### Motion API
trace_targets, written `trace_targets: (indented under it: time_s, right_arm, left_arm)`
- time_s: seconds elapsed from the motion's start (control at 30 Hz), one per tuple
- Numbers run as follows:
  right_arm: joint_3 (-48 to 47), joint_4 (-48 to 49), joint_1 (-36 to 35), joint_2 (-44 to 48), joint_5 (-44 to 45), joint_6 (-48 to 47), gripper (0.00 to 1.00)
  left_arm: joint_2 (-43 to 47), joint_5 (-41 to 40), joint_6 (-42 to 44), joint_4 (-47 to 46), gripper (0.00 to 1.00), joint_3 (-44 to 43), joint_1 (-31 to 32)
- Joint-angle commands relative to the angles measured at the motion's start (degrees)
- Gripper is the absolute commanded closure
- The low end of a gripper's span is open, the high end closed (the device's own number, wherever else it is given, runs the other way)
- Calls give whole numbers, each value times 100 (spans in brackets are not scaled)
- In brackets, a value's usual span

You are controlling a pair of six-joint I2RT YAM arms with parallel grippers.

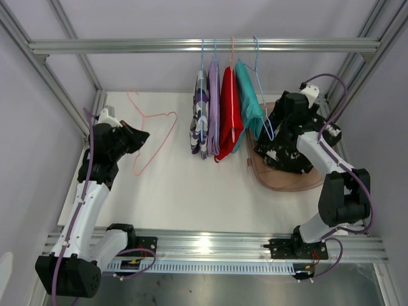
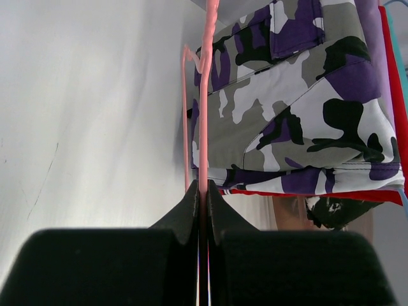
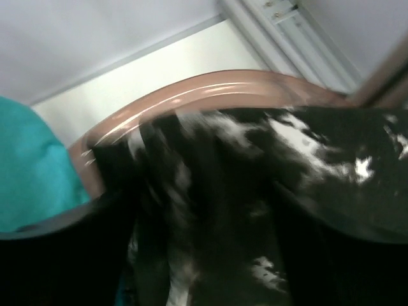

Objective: Remove the trousers from the hanger
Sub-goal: Place the trousers in the bin.

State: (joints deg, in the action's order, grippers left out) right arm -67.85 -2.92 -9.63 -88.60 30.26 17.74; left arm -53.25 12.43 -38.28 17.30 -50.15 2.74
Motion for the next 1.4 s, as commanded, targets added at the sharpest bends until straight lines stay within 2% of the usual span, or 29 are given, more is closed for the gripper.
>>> trace_targets:
  time_s: [0.0,0.1,0.2,0.43,0.57,0.8,1.0,1.23,1.37]
  right_arm:
    - [-369,344,66,-254,-275,72,8]
    - [-316,423,66,-202,-433,37,1]
    - [-228,573,58,-18,-661,-68,1]
    - [-237,327,154,387,-574,-192,1]
    - [174,151,338,431,-696,-60,1]
    - [958,573,637,-122,-934,204,1]
    - [844,327,725,-659,-1180,362,1]
    - [581,-278,717,157,-1303,353,1]
    - [589,-639,664,868,-1435,327,1]
  left_arm:
    - [61,172,172,-236,99,-276,33]
    - [43,225,172,-271,99,-267,33]
    - [34,252,189,-288,99,-267,33]
    - [26,260,216,-280,99,-267,33]
    - [17,313,198,-297,99,-267,33]
    - [26,366,190,-324,100,-250,33]
    - [52,427,242,-376,99,-232,33]
    - [35,488,417,-324,99,-355,42]
    - [113,182,690,71,99,-627,217]
